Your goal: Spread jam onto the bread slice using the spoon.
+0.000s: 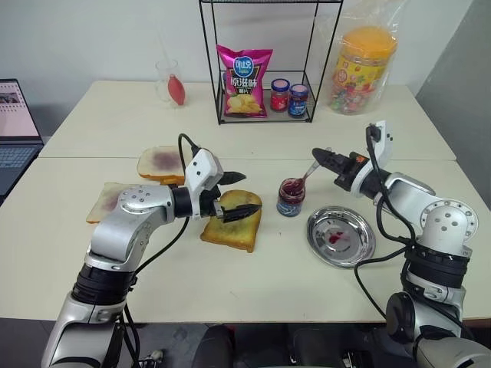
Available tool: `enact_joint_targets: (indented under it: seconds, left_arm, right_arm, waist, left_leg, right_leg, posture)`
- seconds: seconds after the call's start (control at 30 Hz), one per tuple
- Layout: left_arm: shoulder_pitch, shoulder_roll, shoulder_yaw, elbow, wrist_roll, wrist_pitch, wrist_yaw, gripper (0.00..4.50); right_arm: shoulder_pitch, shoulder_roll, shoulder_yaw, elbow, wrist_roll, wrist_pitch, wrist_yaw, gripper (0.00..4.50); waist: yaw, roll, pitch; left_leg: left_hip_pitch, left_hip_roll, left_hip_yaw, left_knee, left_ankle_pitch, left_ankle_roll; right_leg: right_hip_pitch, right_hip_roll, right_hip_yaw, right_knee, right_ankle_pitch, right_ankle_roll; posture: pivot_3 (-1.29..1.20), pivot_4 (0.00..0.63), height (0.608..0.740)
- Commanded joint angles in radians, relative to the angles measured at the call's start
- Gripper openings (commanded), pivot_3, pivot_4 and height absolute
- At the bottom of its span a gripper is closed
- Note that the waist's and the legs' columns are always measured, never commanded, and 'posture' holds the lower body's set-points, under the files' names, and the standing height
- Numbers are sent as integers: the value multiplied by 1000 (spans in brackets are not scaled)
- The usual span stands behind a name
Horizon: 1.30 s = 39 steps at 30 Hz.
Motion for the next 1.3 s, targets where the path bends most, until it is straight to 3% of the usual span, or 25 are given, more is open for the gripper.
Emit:
enact_joint_targets:
  seconds: [0.03,0.4,0.63,0.97,1.1,1.3]
  left_arm:
    - [-21,3,1,-16,-1,-17,-9,4500]
    - [-34,18,27,-1,-8,-24,-26,4500]
    - [-49,56,88,19,-41,-48,-57,4500]
    - [189,275,258,-109,-151,59,-151,4500]
    - [363,317,350,-203,-183,93,-145,4500]
    - [464,303,381,-266,-201,106,-104,4500]
  right_arm:
    - [-18,12,-32,-19,40,-17,-23,46]
    - [-16,76,-144,19,233,-11,-172,46]
    - [-28,71,-144,18,378,-18,-247,46]
    - [-74,96,238,-107,231,-57,-91,46]
    - [-52,16,487,-162,-13,-208,135,46]
    - [-36,-35,658,-148,-239,-415,342,46]
  waist:
    - [0,0,0]
    - [-1,0,0]
    - [-3,0,0]
    - [-39,2,1]
    - [-30,2,1]
    - [-22,1,1]
  left_leg:
    - [0,0,0,0,0,0]
    - [0,0,0,0,0,0]
    - [0,0,0,-1,0,0]
    - [-1,3,-1,-3,0,0]
    - [-4,2,-1,-3,0,0]
    - [-8,1,-3,-1,0,-1]
  right_leg:
    - [0,0,0,0,0,0]
    - [0,0,0,0,0,0]
    - [-1,0,0,0,0,0]
    - [-4,2,-2,1,-2,-2]
    - [-6,0,-2,0,-3,-4]
    - [-9,-1,-3,0,-3,-4]
  posture:
    - [0,150,740]
    - [0,150,740]
    - [0,150,740]
    - [0,150,740]
    - [0,150,740]
    - [0,150,740]
